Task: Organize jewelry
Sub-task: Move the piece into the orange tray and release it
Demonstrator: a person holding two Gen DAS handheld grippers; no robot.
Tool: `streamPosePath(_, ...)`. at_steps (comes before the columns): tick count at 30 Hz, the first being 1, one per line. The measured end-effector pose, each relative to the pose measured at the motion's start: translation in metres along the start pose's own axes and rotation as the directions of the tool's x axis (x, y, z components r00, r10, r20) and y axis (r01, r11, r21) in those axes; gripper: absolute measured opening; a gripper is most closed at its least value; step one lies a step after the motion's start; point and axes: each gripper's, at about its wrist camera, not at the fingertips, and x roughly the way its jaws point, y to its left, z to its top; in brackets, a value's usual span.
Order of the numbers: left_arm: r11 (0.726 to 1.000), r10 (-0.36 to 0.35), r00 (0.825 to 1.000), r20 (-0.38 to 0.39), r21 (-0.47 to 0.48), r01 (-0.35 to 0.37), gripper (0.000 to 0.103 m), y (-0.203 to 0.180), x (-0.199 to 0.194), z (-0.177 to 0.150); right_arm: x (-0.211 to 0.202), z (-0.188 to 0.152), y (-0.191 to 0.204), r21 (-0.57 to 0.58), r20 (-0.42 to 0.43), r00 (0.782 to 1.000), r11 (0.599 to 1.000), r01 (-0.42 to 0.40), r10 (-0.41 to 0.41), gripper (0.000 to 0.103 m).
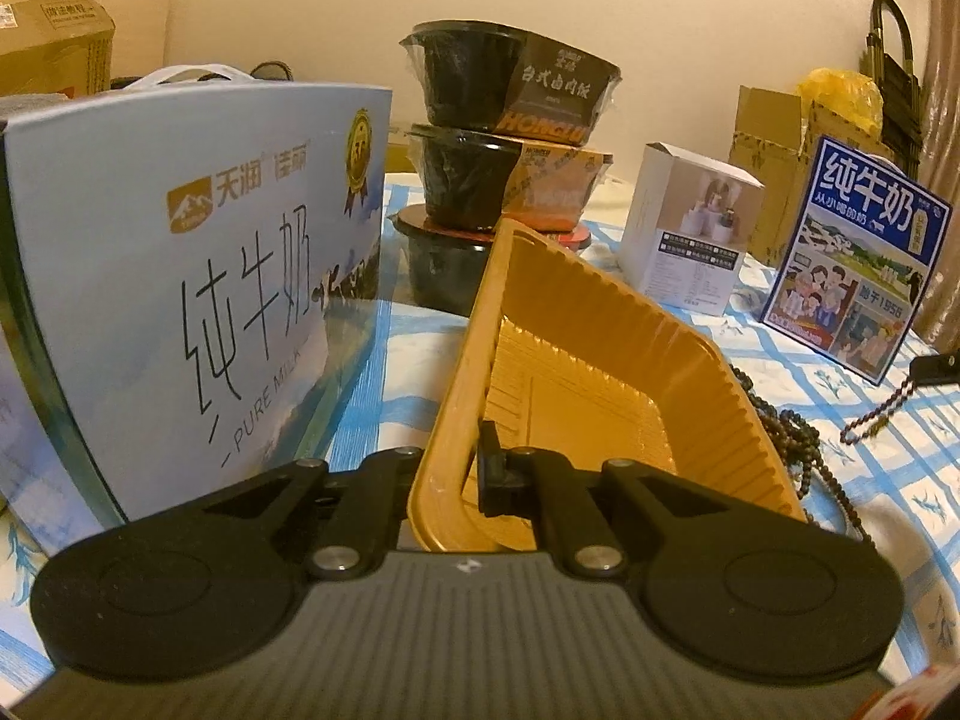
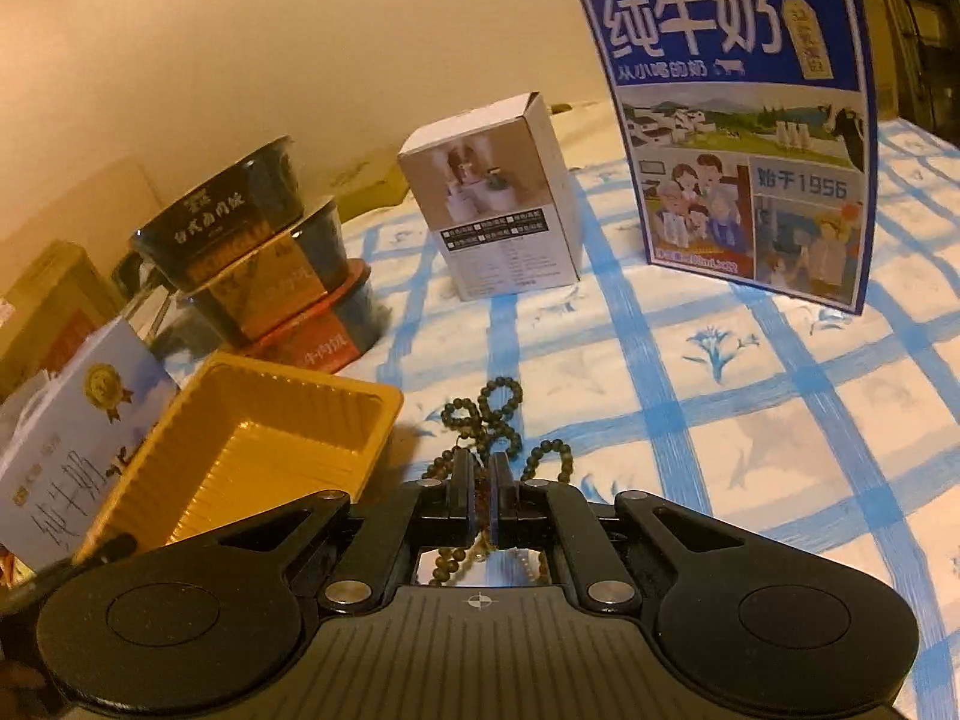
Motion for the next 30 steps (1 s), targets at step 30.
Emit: streamPosePath(30,0.999,-0.03,1.0,0.004,-0.038,0.031,0.005,0.006,-0.004,-0.003,0.088,-0.047,0.148,-0.111,-0.179,0.959,0.964,-0.243,0.221,0.005)
